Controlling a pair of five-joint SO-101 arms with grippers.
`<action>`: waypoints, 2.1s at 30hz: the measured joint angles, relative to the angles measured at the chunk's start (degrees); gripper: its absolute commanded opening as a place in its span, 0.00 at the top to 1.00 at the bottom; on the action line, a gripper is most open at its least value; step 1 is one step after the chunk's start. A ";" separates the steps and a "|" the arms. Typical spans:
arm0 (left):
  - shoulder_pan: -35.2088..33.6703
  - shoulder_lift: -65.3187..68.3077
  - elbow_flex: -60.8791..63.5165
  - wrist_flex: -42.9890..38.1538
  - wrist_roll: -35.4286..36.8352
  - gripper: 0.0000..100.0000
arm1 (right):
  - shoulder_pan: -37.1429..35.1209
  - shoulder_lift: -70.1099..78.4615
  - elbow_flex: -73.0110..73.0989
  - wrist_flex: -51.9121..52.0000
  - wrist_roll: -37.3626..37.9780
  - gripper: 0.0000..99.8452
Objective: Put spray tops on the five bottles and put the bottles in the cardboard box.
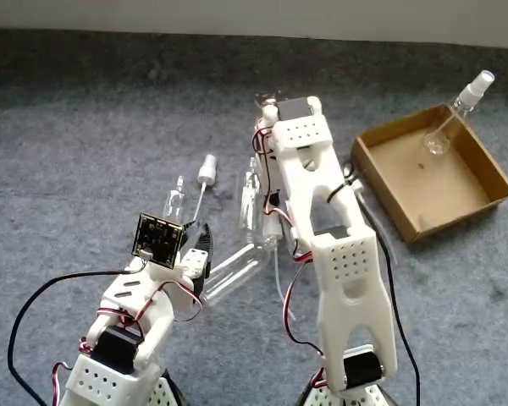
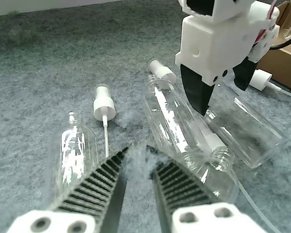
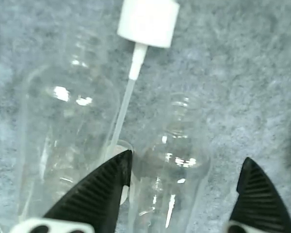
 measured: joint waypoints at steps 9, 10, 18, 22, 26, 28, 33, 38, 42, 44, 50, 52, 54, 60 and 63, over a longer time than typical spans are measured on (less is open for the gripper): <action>0.00 0.00 0.00 0.00 0.00 0.99 | 0.00 0.00 0.00 0.00 0.00 0.69; 0.00 0.00 0.00 0.00 0.00 0.99 | 0.00 0.00 0.35 0.00 0.00 0.70; 0.00 0.00 0.00 0.00 0.00 0.99 | 0.00 0.00 5.36 0.00 0.00 0.84; 0.00 0.00 0.00 0.00 0.00 0.99 | 0.00 0.00 4.48 0.00 0.00 0.84; 0.00 0.00 0.00 0.00 0.00 0.99 | 0.00 0.00 0.62 0.00 0.00 0.84; 0.00 0.00 0.00 0.00 0.00 0.99 | 0.00 0.00 -0.35 0.00 0.00 0.84; 0.00 0.00 0.00 0.00 0.00 0.99 | 0.00 0.00 -0.53 0.00 1.23 0.84; 0.00 0.00 0.00 0.00 0.00 0.99 | 0.00 0.00 -0.53 0.00 5.36 0.84; 0.00 0.00 0.00 0.00 0.00 0.99 | 0.00 0.00 -0.53 0.00 5.80 0.84; 0.00 0.00 0.00 0.00 0.00 0.99 | 0.00 0.00 -0.53 0.00 5.98 0.81; 0.00 0.00 0.00 0.00 0.00 0.99 | 0.00 0.00 -0.53 0.00 6.07 0.75; 0.00 0.00 0.00 0.00 0.00 0.99 | 0.00 0.00 -0.53 0.00 6.07 0.75; 0.00 0.00 0.00 0.00 0.00 0.99 | 0.00 0.00 -0.53 0.00 6.07 0.75; 0.00 0.00 0.00 0.00 0.00 0.99 | 0.00 0.00 -0.53 0.00 6.07 0.75; 0.00 0.00 0.00 0.00 0.00 0.99 | 0.00 0.00 -0.53 -0.35 6.07 0.75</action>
